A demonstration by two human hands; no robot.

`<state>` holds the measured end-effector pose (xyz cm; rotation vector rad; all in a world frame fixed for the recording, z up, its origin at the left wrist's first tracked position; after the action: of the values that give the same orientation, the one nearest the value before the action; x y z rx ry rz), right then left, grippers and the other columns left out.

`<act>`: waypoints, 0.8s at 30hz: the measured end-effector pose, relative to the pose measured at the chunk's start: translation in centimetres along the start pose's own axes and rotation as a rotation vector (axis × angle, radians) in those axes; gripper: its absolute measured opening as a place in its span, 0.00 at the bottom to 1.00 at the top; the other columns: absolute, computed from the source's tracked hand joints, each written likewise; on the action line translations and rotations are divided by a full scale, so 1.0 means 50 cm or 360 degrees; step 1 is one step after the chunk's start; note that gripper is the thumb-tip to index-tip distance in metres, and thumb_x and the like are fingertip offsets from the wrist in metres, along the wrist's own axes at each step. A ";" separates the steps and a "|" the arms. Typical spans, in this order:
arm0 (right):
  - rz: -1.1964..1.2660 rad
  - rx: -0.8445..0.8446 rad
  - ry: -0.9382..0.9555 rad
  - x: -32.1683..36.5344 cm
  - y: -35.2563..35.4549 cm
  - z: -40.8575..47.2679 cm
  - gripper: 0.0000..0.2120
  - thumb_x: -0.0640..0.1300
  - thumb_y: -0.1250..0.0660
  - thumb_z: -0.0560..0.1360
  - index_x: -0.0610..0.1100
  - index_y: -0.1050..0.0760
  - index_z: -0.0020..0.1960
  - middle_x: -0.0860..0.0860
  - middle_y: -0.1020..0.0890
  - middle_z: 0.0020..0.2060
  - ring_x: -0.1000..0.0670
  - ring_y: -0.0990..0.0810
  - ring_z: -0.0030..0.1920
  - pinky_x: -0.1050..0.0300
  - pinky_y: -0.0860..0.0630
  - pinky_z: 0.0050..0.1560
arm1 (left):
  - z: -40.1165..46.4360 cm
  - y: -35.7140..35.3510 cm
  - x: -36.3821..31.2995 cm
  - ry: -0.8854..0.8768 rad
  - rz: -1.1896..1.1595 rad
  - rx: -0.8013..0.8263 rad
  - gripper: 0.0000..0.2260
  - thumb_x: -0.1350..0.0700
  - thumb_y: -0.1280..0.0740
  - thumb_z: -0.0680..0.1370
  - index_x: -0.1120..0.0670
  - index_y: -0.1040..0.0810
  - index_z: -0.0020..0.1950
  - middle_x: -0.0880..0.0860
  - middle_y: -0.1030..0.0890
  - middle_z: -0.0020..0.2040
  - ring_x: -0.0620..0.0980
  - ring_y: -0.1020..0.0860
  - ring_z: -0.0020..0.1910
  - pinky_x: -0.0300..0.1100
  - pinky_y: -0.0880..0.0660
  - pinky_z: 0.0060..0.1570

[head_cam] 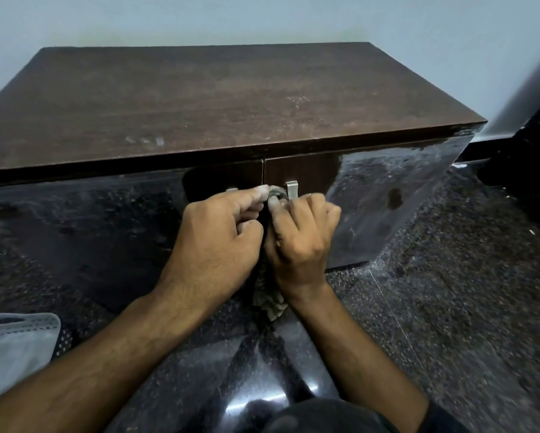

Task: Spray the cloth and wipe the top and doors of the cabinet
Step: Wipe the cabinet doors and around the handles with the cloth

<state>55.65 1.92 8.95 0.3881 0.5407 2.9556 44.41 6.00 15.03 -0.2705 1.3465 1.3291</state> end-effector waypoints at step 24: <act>0.0253 0.0004 -0.0226 -0.009 0.044 0.002 0.07 0.28 0.31 0.74 0.31 0.18 0.52 0.39 0.18 0.44 0.40 0.21 0.45 0.47 0.23 0.48 | -0.003 -0.011 -0.002 -0.0009 -0.0012 0.0131 0.26 0.58 0.39 0.71 0.51 0.24 0.69 0.44 0.20 0.61 0.36 0.22 0.56 0.27 0.27 0.57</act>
<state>55.98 -0.18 9.75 0.6647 0.5187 3.0456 44.80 5.66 14.79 -0.2153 1.3906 1.2636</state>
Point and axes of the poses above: each hand's wrist, its own z-axis towards the middle knuckle, its own y-axis out of the back of the hand, x = y × z, the point moved 2 cm from there along z, towards the middle knuckle
